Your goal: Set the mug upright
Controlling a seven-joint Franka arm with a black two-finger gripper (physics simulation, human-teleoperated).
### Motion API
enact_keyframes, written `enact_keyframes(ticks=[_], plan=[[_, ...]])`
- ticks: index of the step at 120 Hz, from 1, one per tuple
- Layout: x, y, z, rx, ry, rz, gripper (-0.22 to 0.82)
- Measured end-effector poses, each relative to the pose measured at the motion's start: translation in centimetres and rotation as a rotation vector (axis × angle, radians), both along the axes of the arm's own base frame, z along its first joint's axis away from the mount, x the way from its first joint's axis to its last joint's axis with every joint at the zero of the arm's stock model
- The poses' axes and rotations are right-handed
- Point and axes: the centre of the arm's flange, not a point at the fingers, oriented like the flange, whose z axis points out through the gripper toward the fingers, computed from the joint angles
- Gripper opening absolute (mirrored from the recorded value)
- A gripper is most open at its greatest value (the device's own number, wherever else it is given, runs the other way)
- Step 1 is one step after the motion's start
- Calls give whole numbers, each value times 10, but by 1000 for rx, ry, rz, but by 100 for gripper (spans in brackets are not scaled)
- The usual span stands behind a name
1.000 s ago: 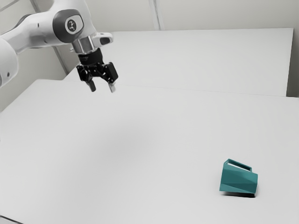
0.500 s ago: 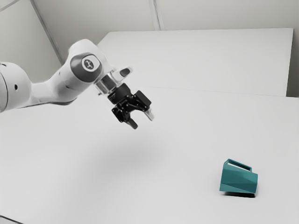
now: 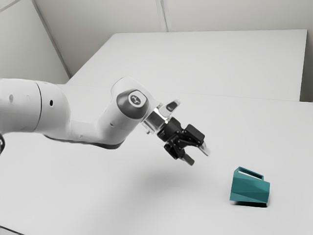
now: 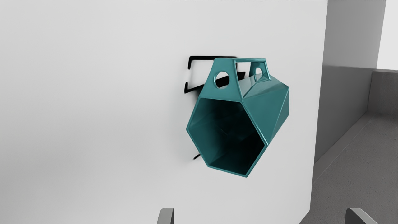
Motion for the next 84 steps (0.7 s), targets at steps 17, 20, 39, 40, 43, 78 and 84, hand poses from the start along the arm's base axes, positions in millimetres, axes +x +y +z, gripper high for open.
enact_keyframes(ticks=[17, 20, 39, 40, 43, 78, 84], plan=[[-10, -32, -24, -40, 14, -6, 60], [-12, -37, -27, -46, 15, -6, 60], [-17, -56, -47, -81, 29, 29, 60], [-17, -56, -47, -83, 29, 31, 60], [-17, -58, -47, -89, 28, 38, 60], [-23, -90, -67, -171, 79, 115, 60], [-24, -94, -68, -180, 84, 121, 60]])
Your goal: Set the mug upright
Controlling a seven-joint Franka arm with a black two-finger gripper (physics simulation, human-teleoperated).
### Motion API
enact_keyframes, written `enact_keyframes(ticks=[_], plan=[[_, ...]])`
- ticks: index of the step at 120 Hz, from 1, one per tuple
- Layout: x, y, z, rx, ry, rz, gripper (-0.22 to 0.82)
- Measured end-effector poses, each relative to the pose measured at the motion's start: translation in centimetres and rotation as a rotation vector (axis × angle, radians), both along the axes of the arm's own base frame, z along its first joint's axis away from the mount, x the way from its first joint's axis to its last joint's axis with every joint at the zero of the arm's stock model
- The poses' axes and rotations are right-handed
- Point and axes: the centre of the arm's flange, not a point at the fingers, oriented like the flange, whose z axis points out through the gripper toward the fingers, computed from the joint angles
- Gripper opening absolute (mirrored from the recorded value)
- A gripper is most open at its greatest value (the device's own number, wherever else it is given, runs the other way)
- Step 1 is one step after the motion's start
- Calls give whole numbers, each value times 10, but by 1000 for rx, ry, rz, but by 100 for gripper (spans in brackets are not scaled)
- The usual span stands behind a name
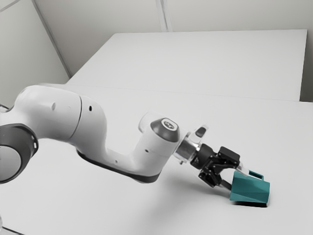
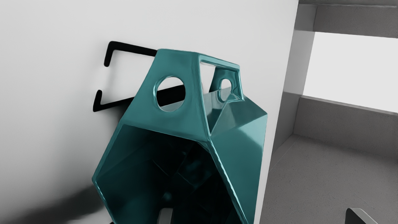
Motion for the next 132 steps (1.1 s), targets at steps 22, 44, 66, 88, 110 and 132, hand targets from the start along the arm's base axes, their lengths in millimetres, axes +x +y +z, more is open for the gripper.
enact_keyframes(ticks=[22, 44, 66, 88, 110, 132], plan=[[0, -18, 2, -22, -14, -1, 60], [1, -18, -3, -19, -19, -2, 24], [8, -23, 14, -33, -70, -13, -4], [6, -28, 18, -37, -86, -30, -13], [5, -29, 31, -41, -116, -37, -16], [-1, -12, 91, -29, -235, -41, -18]])
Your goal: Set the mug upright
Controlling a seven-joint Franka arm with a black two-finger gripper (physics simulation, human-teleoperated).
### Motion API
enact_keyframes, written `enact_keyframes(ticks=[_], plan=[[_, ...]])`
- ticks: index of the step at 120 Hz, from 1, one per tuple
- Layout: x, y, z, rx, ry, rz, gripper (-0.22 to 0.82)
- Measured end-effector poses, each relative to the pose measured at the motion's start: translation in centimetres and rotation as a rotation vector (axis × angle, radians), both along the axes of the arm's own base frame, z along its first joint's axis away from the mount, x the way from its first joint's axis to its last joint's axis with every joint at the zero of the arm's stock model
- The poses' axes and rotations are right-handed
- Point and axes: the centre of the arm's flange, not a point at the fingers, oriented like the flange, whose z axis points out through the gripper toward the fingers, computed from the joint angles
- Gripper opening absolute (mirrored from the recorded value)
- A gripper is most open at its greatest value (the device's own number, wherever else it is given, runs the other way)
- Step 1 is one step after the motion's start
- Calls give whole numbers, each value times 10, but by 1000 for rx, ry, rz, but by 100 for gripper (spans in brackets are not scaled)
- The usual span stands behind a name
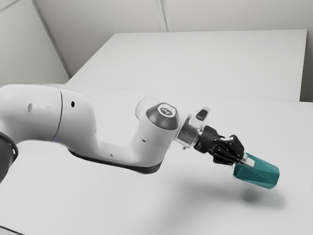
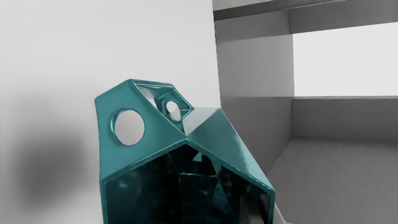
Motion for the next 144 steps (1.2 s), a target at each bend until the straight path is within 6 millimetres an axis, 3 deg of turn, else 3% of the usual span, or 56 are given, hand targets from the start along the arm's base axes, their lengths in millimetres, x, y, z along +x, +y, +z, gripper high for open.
enact_keyframes(ticks=[20, 37, 52, 66, 87, 105, 120, 134, 144], plan=[[18, 42, 56, 199, -216, -99, -18], [48, 108, 74, 415, -281, -155, -18], [70, 185, 80, 566, -241, -144, -18], [79, 252, 78, 666, -168, -107, -18], [80, 321, 70, 773, -75, -59, -18], [79, 341, 63, 853, -37, -69, -18], [79, 330, 53, 916, -34, -118, -18], [80, 314, 32, 951, -23, -161, -18], [82, 318, 24, 976, -18, -159, -18]])
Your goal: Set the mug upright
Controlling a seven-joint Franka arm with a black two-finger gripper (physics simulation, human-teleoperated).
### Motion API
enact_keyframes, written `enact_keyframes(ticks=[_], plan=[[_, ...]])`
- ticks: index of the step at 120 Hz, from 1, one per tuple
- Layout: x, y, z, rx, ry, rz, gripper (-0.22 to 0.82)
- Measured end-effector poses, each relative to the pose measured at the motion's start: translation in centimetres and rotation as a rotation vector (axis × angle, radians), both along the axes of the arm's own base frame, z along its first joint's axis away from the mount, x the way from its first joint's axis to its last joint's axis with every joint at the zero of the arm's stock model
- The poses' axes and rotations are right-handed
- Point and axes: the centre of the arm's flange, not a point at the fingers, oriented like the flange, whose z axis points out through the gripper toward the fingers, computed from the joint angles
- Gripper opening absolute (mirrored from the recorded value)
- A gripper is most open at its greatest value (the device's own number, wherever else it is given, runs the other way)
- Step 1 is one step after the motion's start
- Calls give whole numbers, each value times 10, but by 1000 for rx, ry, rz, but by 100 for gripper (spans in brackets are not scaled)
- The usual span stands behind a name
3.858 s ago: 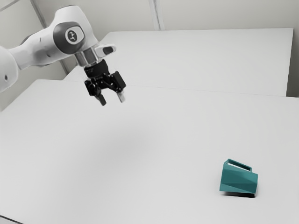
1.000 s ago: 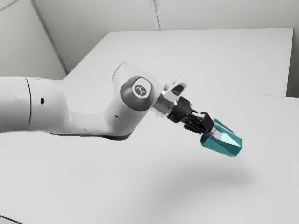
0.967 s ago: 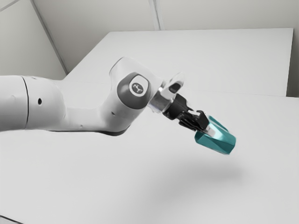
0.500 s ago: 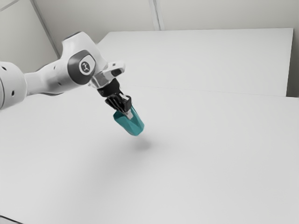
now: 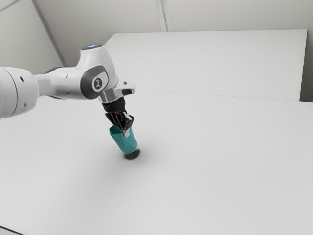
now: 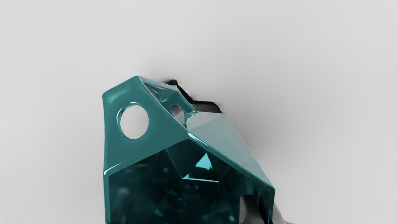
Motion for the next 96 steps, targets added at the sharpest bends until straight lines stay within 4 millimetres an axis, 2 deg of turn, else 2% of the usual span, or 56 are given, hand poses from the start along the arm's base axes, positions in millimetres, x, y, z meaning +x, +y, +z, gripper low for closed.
enact_keyframes(ticks=[13, 50, 75, 85, 96], plan=[[3, 10, -10, 19, 6, 21, -18], [7, 7, -37, 38, 40, 38, -17], [7, 4, -34, 33, 34, 46, 26], [7, 0, -17, 29, 8, 42, 37], [4, -6, 11, 17, -27, 37, 45]])
